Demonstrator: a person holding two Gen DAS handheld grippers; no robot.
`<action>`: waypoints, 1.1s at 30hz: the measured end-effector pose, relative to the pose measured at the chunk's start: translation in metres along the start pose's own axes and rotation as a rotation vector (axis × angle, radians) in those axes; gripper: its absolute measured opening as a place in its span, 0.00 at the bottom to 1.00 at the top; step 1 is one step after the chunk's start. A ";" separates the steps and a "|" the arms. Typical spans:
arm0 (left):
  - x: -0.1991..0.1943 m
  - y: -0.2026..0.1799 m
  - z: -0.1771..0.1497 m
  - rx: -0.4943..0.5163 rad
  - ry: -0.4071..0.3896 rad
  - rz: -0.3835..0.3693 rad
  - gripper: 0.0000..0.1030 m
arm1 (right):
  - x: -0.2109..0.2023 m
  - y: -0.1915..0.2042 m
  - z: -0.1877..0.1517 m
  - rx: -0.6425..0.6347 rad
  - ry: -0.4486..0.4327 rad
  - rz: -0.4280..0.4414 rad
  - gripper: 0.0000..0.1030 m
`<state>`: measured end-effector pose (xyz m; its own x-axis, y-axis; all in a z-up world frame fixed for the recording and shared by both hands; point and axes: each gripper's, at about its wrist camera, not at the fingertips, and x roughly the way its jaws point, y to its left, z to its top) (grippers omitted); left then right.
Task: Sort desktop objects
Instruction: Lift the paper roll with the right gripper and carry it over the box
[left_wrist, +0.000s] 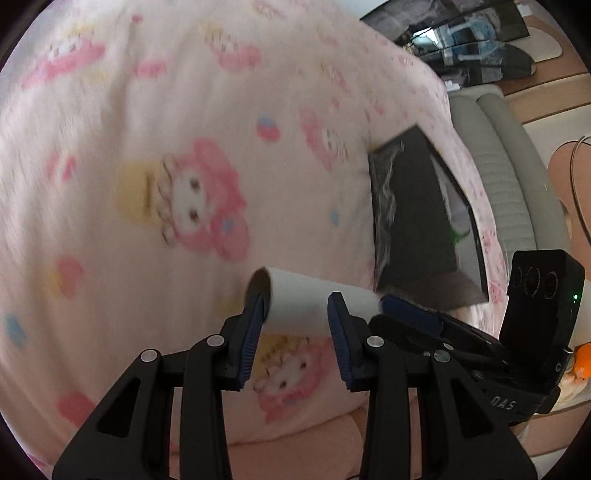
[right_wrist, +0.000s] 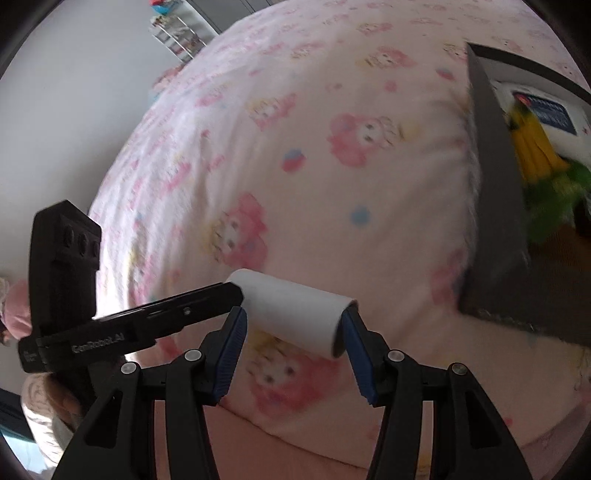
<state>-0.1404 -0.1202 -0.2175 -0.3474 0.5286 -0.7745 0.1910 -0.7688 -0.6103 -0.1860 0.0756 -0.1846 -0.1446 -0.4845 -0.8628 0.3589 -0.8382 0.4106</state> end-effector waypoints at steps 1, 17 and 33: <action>-0.001 0.000 0.000 -0.002 -0.013 0.021 0.34 | 0.001 -0.004 -0.003 0.009 0.002 -0.002 0.49; 0.012 -0.007 -0.002 -0.041 -0.069 0.103 0.36 | 0.015 -0.030 -0.014 0.079 -0.028 0.027 0.49; 0.016 -0.047 -0.044 0.118 -0.095 0.071 0.39 | -0.019 -0.026 -0.042 0.047 -0.082 0.009 0.37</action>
<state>-0.1148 -0.0594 -0.2087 -0.4235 0.4396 -0.7921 0.1105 -0.8428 -0.5268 -0.1542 0.1169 -0.1912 -0.2171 -0.5089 -0.8330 0.3171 -0.8438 0.4329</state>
